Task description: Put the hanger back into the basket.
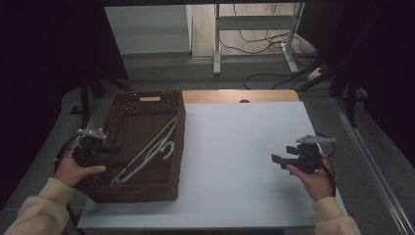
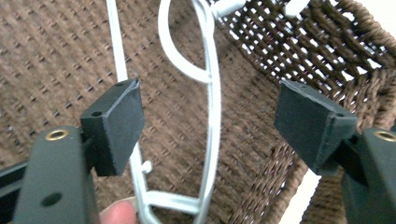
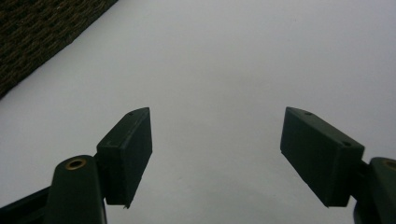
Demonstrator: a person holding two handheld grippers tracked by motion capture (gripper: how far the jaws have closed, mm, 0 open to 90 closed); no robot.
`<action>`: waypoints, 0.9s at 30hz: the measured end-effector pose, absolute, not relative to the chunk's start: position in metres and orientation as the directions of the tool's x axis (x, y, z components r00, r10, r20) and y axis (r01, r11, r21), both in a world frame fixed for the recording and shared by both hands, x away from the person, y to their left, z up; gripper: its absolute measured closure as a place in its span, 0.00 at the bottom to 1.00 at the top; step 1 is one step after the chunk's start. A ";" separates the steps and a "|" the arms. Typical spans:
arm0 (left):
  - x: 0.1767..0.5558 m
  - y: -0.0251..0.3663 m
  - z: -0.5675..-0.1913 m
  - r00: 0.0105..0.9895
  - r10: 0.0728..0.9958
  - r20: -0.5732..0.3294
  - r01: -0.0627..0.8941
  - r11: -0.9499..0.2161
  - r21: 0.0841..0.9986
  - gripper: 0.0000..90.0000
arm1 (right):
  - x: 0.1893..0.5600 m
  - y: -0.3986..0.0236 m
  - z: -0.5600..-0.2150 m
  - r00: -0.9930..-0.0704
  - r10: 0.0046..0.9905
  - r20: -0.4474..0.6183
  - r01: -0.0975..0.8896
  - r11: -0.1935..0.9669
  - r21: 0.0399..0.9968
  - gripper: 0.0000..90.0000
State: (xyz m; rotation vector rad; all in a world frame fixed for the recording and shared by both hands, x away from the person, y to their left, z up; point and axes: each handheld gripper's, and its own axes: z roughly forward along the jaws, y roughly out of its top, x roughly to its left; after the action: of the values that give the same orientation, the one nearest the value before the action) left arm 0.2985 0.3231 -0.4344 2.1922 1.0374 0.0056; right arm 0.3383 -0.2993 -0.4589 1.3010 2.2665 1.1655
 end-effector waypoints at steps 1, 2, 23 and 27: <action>0.298 0.321 -0.434 0.682 0.680 -0.270 0.671 -0.434 0.601 0.26 | 0.338 -0.300 -0.459 -0.554 0.820 0.144 0.594 0.268 0.758 0.28; 0.298 0.319 -0.433 0.685 0.677 -0.267 0.665 -0.434 0.608 0.25 | 0.338 -0.300 -0.459 -0.554 0.820 0.145 0.594 0.268 0.758 0.28; 0.263 0.259 -0.404 0.681 0.717 -0.150 0.528 -0.339 0.779 0.20 | 0.336 -0.300 -0.457 -0.581 0.799 0.155 0.596 0.287 0.750 0.24; 0.259 0.245 -0.402 0.704 0.689 -0.172 0.514 -0.327 0.793 0.20 | 0.334 -0.299 -0.459 -0.597 0.788 0.151 0.592 0.305 0.746 0.24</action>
State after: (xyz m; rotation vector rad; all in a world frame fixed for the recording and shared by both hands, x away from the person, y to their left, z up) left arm 0.2586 0.2450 -0.4023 2.0042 0.9220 0.2432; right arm 0.3344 -0.2989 -0.4592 1.2611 2.3305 1.1695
